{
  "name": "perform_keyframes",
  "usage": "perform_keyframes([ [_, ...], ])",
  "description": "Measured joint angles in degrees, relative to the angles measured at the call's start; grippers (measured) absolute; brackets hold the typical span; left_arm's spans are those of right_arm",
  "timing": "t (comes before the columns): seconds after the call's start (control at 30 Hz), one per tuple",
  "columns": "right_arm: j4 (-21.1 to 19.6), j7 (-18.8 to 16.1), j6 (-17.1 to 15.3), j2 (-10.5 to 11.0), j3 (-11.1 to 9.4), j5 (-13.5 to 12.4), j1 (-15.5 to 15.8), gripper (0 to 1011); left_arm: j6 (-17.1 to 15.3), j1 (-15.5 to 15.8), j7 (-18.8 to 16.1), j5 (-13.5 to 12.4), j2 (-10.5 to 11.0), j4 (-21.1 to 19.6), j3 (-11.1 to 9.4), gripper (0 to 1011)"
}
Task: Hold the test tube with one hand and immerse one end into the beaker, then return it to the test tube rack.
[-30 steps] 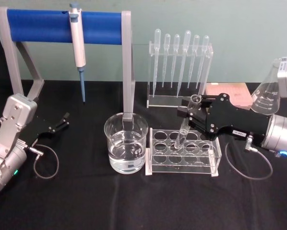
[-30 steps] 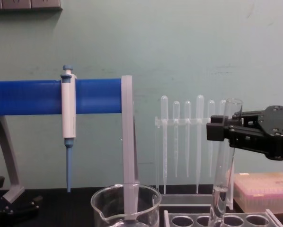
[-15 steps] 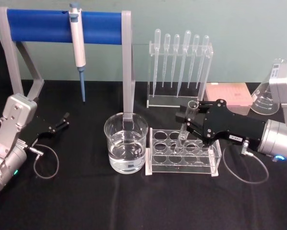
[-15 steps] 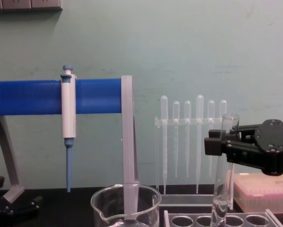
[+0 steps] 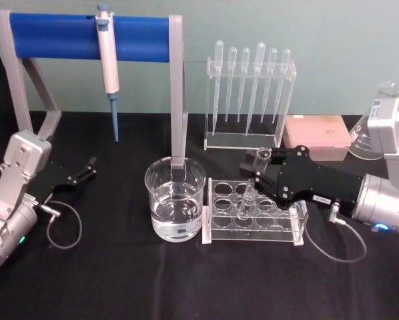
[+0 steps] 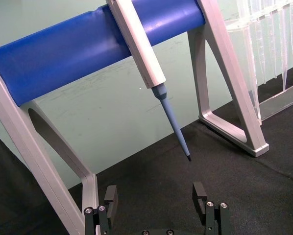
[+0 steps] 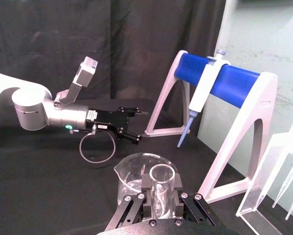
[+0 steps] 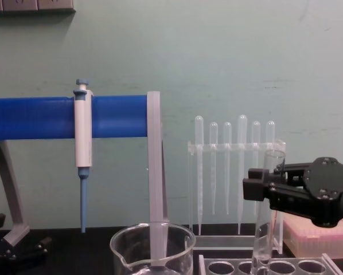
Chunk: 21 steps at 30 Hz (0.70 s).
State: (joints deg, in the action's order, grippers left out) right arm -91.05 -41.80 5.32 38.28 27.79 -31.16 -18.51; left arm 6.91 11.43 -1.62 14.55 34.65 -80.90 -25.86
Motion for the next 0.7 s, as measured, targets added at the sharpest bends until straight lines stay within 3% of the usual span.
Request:
perform_keyframes([
  [0.7,0.73,0.07,1.49,-0.39,-0.57,0.65,1.70,238,0.00,0.00,0.00,0.00,0.00,0.00,0.00,1000],
])
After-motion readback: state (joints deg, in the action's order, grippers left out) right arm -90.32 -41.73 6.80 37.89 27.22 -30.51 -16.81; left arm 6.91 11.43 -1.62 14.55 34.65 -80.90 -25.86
